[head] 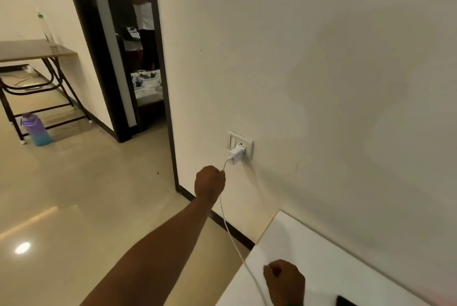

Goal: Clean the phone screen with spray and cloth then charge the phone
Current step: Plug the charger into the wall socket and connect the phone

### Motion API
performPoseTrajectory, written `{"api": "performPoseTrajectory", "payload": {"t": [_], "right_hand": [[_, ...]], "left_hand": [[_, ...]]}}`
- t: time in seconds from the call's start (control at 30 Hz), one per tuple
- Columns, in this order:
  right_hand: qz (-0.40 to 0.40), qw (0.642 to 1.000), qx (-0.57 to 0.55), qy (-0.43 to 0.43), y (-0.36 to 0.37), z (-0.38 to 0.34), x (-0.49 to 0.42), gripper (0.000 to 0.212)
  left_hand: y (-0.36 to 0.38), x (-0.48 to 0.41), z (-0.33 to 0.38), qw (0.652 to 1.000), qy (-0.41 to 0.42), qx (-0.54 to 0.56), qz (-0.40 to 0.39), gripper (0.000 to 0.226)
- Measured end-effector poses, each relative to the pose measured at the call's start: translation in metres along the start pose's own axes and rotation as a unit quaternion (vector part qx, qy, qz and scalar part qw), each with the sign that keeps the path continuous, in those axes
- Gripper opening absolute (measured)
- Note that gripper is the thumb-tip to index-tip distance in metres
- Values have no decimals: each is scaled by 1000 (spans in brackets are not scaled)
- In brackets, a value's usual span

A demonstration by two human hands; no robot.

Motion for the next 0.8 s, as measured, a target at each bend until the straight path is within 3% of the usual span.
{"api": "performPoseTrajectory", "payload": {"t": [0.17, 0.37, 0.5, 0.63, 0.7, 0.8], "right_hand": [[-29, 996, -58, -61, 13, -73, -50, 14], [-47, 990, -125, -45, 30, -121, -113, 16], [-79, 980, -183, -19, 40, -137, -145, 45], [-113, 968, -223, -12, 47, -151, -163, 50], [-120, 965, -231, -7, 50, -153, -167, 46], [-107, 965, -238, -5, 51, -155, -168, 10]], "left_hand": [[-10, -52, -17, 997, -50, 34, -53, 45], [5, -105, -16, 984, -56, 137, -102, 38], [7, -127, -11, 965, -72, 221, -125, 28], [11, -131, -10, 951, -99, 241, -169, 24], [14, -129, -10, 939, -107, 263, -193, 26], [17, -129, -9, 924, -110, 298, -213, 22]]}}
Point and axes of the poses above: each hand's wrist, its own x-axis away from the middle knuckle, its own y-axis out of the palm, z = x × y, the point moved 1 cm from there along -x, towards the middle knuckle, and after that the axes turned 15 degrees about -z, right-handed, at the moved point
